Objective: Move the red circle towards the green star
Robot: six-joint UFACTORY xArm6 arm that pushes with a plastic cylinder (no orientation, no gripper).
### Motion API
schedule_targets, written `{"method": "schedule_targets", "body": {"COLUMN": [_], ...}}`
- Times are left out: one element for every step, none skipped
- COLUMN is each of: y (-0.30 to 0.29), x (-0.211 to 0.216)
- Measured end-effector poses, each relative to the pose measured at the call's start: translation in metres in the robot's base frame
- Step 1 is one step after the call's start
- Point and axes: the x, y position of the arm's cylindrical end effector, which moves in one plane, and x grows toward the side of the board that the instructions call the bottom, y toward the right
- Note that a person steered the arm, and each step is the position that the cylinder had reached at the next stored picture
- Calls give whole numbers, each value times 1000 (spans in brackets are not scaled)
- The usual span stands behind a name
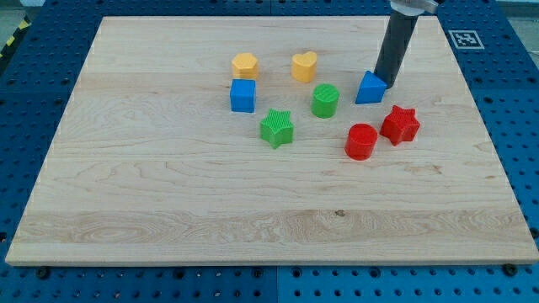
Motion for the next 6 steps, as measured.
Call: {"method": "schedule_targets", "body": {"y": [0, 21, 49, 51, 51, 58], "x": [-9, -8, -1, 34, 77, 113]}}
